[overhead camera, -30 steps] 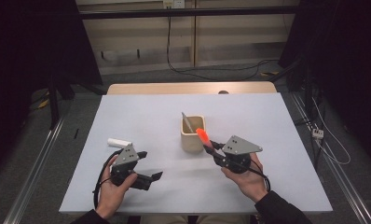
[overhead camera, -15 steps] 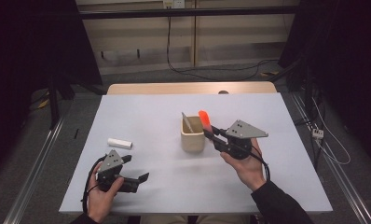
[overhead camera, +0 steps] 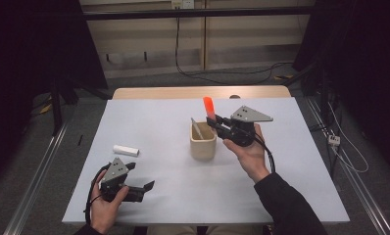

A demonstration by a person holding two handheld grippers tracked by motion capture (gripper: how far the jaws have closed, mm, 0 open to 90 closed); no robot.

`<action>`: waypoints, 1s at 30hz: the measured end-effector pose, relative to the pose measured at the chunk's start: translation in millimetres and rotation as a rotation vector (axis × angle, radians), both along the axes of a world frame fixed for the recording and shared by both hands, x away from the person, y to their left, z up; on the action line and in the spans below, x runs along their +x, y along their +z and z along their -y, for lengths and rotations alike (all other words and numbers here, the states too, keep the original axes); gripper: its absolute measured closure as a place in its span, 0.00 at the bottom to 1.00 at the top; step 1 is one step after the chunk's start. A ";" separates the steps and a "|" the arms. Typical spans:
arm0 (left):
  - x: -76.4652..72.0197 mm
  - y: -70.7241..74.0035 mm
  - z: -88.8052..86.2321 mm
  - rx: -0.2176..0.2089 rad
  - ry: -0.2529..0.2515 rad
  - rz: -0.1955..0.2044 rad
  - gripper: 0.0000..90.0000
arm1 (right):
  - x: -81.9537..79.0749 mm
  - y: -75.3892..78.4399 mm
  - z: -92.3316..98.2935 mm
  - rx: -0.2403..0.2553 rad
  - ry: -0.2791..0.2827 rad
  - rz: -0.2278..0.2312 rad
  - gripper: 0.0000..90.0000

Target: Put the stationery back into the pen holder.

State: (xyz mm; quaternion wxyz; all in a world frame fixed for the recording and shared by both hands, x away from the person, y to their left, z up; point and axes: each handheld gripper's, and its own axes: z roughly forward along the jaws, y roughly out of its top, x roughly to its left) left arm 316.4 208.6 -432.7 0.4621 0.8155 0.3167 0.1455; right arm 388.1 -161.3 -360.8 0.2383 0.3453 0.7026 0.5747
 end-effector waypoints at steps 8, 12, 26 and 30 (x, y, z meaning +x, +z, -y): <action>1.1 -1.0 -0.5 -0.013 0.002 -0.014 0.06 | 19.7 -17.2 -6.6 -0.002 -0.001 -0.035 0.86; 0.8 0.2 0.3 -0.005 -0.009 -0.010 0.06 | 21.7 -22.5 -10.0 -0.007 0.002 -0.048 0.86; 0.1 0.7 -1.3 -0.024 -0.010 -0.025 0.06 | 22.9 -29.1 -14.8 -0.032 0.001 -0.064 0.86; 0.0 0.8 -1.7 -0.023 -0.011 -0.023 0.06 | 22.8 -31.1 -15.1 -0.040 -0.004 -0.066 0.86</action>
